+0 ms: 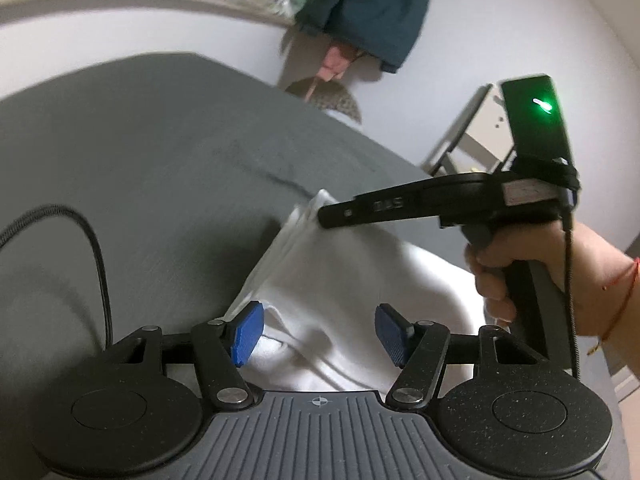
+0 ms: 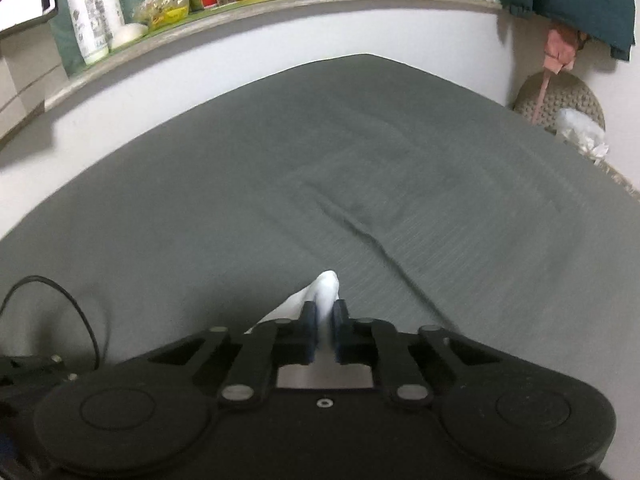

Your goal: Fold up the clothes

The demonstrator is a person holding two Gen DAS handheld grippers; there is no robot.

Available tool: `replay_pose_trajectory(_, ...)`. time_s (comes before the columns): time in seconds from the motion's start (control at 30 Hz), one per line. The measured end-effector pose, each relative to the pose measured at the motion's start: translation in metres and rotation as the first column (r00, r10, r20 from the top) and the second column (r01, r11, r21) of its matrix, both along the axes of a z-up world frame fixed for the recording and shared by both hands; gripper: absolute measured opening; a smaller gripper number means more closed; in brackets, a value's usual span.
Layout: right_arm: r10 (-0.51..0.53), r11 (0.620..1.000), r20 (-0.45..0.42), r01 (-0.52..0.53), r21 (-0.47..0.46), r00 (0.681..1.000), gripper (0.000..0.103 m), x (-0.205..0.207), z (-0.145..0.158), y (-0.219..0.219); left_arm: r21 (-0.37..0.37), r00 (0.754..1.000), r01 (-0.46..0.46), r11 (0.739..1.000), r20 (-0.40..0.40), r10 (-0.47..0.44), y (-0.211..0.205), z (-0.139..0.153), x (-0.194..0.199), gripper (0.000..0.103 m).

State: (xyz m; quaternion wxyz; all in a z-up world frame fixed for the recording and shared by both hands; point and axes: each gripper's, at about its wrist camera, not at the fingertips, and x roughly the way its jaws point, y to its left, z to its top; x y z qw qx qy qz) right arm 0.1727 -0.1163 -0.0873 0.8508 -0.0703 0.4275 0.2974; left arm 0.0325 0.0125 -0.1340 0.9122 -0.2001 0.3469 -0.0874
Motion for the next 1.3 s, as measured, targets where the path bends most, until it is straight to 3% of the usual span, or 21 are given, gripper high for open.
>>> replay_pose_trajectory(0.17,0.005,0.999,0.008,-0.006,0.051,1.000,0.004,0.004,0.006,0.003,0.024,0.999,-0.008,1.000,-0.053,0.010,-0.003,-0.012,0.008,0.063)
replay_pose_trajectory(0.3,0.003,0.999,-0.005,-0.004,-0.036,1.000,0.004,0.008,-0.007,0.014,0.044,0.998,-0.002,0.999,-0.059,0.004,-0.007,-0.013,0.009,0.063)
replay_pose_trajectory(0.37,-0.027,0.999,-0.020,0.027,-0.033,0.999,0.009,0.010,-0.010,0.015,0.053,0.998,0.000,0.999,-0.058,0.003,-0.010,-0.012,0.009,0.063)
replay_pose_trajectory(0.5,-0.077,0.988,-0.015,0.079,0.133,0.997,0.018,0.008,0.012,0.004,0.043,0.999,-0.009,0.999,-0.045,0.011,-0.008,-0.008,0.005,0.063)
replay_pose_trajectory(0.6,-0.087,0.979,0.017,0.082,0.186,0.996,0.019,0.001,0.032,-0.005,0.075,1.000,-0.023,0.997,0.012,0.022,-0.012,0.002,-0.002,0.063)
replay_pose_trajectory(0.7,-0.064,0.992,0.006,0.063,0.108,0.998,0.018,-0.003,0.038,-0.005,0.118,0.996,-0.011,0.993,0.092,0.000,-0.019,0.013,-0.009,0.063)
replay_pose_trajectory(0.73,-0.053,0.995,-0.004,0.053,0.079,0.999,0.013,-0.003,0.037,-0.005,0.135,0.993,0.003,0.991,0.117,-0.019,-0.022,0.016,-0.011,0.063)
replay_pose_trajectory(0.77,-0.038,0.997,-0.026,0.040,0.063,0.999,0.007,-0.003,0.035,-0.002,0.142,0.989,0.025,0.990,0.138,-0.045,-0.026,0.018,-0.012,0.063)
replay_pose_trajectory(0.83,-0.021,0.999,-0.084,0.025,0.042,0.996,0.007,-0.002,0.028,0.004,0.155,0.980,0.077,0.985,0.170,-0.104,-0.034,0.020,-0.014,0.063)
replay_pose_trajectory(0.93,-0.061,0.998,-0.123,0.059,-0.024,0.991,0.007,0.005,0.011,0.015,0.171,0.977,0.158,0.973,0.117,-0.179,-0.046,0.013,-0.003,0.063)
replay_pose_trajectory(1.03,-0.091,0.995,-0.141,0.085,-0.043,0.986,0.006,0.013,-0.008,0.022,0.169,0.984,0.178,0.969,-0.025,-0.176,-0.047,-0.003,0.006,0.063)
replay_pose_trajectory(1.13,-0.113,0.993,-0.160,0.115,0.001,0.981,0.004,0.022,-0.021,0.024,0.100,0.987,0.156,0.983,-0.053,-0.152,-0.038,-0.009,0.009,0.063)
replay_pose_trajectory(1.23,-0.138,0.986,-0.189,0.152,0.064,0.972,0.005,0.027,-0.028,0.023,0.143,0.984,0.174,0.974,-0.053,-0.168,-0.043,-0.010,0.006,0.063)
replay_pose_trajectory(1.3,-0.119,0.982,-0.176,0.143,0.126,0.977,0.005,0.023,-0.014,0.019,0.159,0.982,0.186,0.970,-0.056,-0.179,-0.045,-0.009,0.003,0.063)
